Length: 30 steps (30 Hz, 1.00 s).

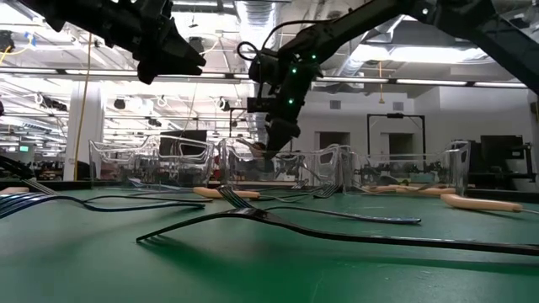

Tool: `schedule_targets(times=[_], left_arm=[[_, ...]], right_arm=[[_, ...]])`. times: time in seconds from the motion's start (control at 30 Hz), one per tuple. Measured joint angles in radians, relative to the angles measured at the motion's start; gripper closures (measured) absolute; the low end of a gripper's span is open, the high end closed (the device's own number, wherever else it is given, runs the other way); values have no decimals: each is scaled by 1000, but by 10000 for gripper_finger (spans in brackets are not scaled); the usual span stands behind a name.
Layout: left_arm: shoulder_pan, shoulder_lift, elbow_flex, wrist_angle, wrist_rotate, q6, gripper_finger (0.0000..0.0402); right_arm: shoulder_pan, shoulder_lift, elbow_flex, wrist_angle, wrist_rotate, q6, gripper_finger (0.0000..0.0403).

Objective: Sort silverware by color (type)
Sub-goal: Put the brown fork into the middle transparent bin, then put the blue fork into the left transparent bin

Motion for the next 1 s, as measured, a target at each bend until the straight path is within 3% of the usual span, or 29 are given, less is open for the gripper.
schedule_targets(times=[0.37, 0.63, 1.0], left_arm=[[0, 0, 0, 0, 1, -15, 271], [1, 0, 0, -13, 0, -15, 271], [1, 0, 0, -14, -1, -14, 271]], right_arm=[[-23, 54, 1, 6, -114, 21, 367], [-35, 63, -1, 13, -117, 34, 334], [-35, 63, 9, 27, -116, 32, 328]])
